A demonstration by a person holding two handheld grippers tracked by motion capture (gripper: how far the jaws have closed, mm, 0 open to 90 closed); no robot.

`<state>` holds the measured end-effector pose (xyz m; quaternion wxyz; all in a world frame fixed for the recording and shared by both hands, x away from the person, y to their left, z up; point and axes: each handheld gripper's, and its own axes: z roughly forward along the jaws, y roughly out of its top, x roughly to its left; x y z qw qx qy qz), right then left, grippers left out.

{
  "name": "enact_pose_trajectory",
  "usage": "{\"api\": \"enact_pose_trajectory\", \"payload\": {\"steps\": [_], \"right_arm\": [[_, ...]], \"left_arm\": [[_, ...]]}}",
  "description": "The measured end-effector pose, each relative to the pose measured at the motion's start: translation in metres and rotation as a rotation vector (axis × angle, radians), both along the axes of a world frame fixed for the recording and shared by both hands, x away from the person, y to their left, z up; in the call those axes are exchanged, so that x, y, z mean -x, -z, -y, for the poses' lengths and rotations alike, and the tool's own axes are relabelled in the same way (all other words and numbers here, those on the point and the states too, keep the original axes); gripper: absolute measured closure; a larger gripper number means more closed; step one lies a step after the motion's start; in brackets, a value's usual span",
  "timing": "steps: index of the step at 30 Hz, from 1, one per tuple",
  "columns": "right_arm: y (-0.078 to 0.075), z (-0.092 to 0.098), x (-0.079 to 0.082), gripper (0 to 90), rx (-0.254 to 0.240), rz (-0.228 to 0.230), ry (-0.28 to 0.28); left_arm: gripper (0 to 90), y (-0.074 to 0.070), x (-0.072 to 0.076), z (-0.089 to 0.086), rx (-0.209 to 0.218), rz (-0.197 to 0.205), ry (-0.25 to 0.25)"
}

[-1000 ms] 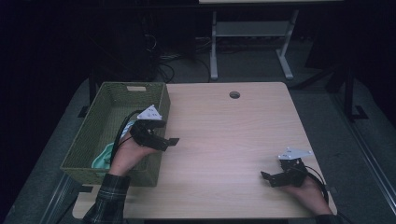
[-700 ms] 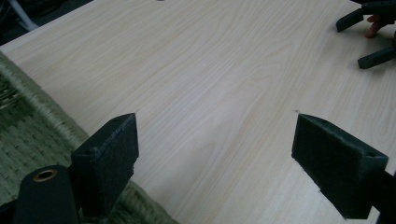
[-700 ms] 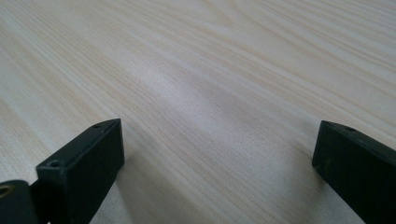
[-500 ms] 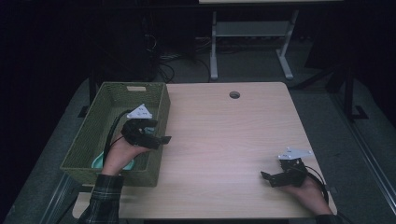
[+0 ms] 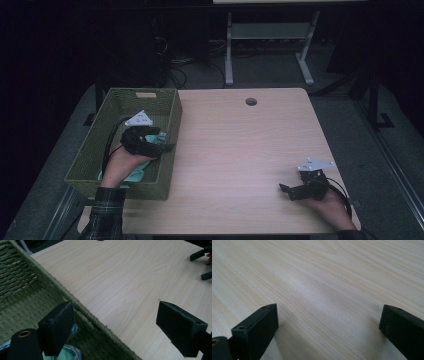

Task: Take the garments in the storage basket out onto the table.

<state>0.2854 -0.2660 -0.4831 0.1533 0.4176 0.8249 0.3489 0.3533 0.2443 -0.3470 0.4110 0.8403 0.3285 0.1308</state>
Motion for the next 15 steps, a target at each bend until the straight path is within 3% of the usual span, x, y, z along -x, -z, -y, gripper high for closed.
{"api": "enact_pose_trajectory", "payload": {"steps": [15], "right_arm": [[0.000,0.000,0.000,1.8,0.002,0.001,-0.001]], "left_arm": [[15.6,0.001,-0.002,-0.023,-0.013,0.010,-0.054]]}}
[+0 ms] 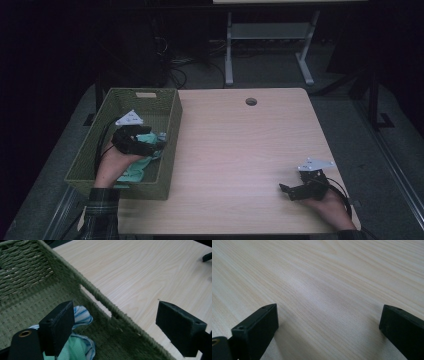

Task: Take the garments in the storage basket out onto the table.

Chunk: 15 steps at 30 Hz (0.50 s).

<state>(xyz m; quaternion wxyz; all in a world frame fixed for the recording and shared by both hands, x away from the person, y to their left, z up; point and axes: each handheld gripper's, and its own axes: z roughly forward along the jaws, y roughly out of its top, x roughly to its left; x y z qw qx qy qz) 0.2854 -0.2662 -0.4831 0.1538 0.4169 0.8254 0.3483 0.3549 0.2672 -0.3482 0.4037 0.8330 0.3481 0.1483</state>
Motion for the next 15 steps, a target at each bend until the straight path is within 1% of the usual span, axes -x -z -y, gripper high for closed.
{"api": "enact_pose_trajectory", "payload": {"steps": [3,6,7,8,15], "right_arm": [[0.000,0.000,0.000,1.8,0.000,0.000,0.000],[0.000,0.000,0.000,1.8,-0.002,0.000,0.001],[0.000,0.000,0.000,1.8,-0.002,0.000,0.001],[0.000,0.000,0.000,1.8,-0.002,0.000,0.000],[0.000,0.000,0.000,1.8,0.001,0.000,0.000]], "left_arm": [[15.6,0.000,-0.001,-0.003,-0.001,0.000,-0.007],[15.7,0.002,-0.002,-0.007,0.002,0.003,-0.024],[15.7,0.003,-0.002,-0.011,-0.008,0.005,-0.027],[15.7,0.003,-0.002,-0.012,-0.006,0.004,-0.036],[16.1,0.009,-0.005,-0.020,-0.007,-0.004,-0.060]]}}
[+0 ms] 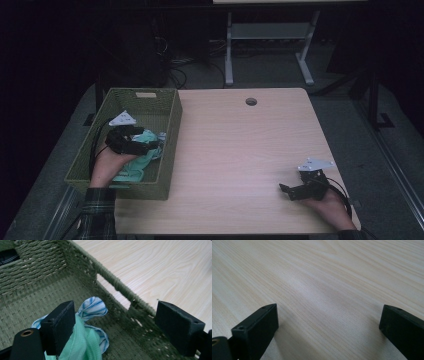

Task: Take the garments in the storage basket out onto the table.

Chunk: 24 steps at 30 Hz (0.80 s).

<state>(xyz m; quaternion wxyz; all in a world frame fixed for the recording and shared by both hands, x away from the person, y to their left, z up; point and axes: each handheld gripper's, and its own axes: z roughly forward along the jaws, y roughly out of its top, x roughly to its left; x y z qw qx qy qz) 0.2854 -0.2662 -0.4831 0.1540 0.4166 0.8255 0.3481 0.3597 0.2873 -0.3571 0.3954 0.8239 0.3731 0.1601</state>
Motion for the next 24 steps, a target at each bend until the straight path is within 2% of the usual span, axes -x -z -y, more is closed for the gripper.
{"api": "enact_pose_trajectory", "payload": {"steps": [6,12,21,24], "right_arm": [[0.000,0.000,0.000,1.8,-0.001,0.000,0.001],[0.000,0.000,0.000,1.8,-0.003,-0.001,0.002],[0.000,0.000,0.000,1.8,-0.003,-0.001,0.002],[0.000,0.000,0.000,1.8,0.000,0.000,0.000]], "left_arm": [[17.7,0.006,-0.003,-0.007,-0.012,0.004,-0.017],[19.0,0.011,-0.005,-0.016,-0.020,0.015,-0.055],[21.6,0.020,-0.009,-0.028,-0.093,0.015,-0.115],[22.3,0.023,-0.009,-0.030,-0.090,0.015,-0.126]]}}
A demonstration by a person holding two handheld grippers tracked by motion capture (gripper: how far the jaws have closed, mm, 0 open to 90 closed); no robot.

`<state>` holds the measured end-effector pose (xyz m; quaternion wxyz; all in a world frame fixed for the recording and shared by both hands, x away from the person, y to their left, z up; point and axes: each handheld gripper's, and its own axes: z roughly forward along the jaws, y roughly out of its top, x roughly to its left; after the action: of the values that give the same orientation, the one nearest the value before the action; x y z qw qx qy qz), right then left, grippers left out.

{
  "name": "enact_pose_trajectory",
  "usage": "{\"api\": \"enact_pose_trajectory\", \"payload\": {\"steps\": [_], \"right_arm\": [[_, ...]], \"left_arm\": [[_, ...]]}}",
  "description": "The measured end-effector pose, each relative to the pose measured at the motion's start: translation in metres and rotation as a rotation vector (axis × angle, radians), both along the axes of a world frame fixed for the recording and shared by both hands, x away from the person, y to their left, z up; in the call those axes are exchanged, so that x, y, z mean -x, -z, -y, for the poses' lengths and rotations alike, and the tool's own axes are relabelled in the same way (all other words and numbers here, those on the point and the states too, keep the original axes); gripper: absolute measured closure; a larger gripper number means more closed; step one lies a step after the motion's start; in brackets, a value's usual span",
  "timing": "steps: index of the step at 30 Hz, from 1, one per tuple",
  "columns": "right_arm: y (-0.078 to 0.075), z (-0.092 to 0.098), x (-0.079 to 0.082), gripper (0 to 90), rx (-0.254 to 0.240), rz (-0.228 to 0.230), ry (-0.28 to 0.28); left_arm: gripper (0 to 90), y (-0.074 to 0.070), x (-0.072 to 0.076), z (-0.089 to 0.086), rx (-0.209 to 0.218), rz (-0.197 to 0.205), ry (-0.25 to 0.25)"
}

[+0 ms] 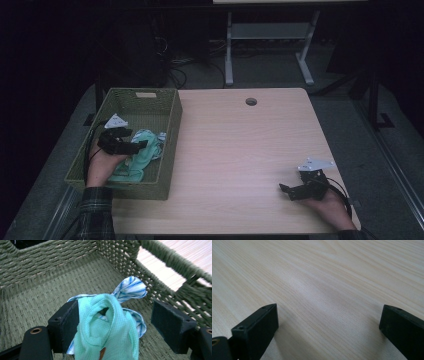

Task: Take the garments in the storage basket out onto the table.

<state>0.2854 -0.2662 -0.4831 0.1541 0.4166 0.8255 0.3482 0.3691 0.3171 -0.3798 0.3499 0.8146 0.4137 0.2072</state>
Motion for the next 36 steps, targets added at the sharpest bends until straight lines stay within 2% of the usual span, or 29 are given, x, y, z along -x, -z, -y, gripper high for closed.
{"api": "enact_pose_trajectory", "payload": {"steps": [8,10,12,17,25,29,32,34,36], "right_arm": [[0.000,0.000,0.000,1.8,-0.002,0.000,0.001],[0.000,0.000,0.000,1.8,0.000,0.000,0.000],[0.000,0.000,0.000,1.8,0.000,0.000,0.000],[0.000,0.000,0.000,1.8,0.000,0.000,0.000],[0.000,0.000,0.000,1.8,0.000,0.001,0.000],[0.000,0.000,0.000,1.8,-0.002,0.000,0.001],[0.000,0.000,0.000,1.8,-0.002,0.000,0.001],[0.000,0.000,0.000,1.8,0.000,0.000,0.000],[0.000,0.000,0.000,1.8,-0.002,0.000,0.001]], "left_arm": [[23.4,0.009,-0.003,-0.004,-0.022,-0.042,-0.028],[23.4,0.012,-0.004,-0.004,-0.048,-0.065,-0.031],[24.4,0.013,-0.005,-0.003,-0.051,-0.075,-0.032],[24.7,0.018,-0.007,-0.001,-0.082,-0.126,-0.035],[33.9,0.023,-0.009,0.000,-0.107,-0.184,-0.044],[43.1,0.025,-0.010,0.002,-0.124,-0.217,-0.052],[54.2,0.025,-0.010,0.002,-0.118,-0.236,-0.046],[64.7,0.025,-0.010,0.002,-0.119,-0.242,-0.042],[81.5,0.023,-0.010,0.002,-0.116,-0.250,-0.044]]}}
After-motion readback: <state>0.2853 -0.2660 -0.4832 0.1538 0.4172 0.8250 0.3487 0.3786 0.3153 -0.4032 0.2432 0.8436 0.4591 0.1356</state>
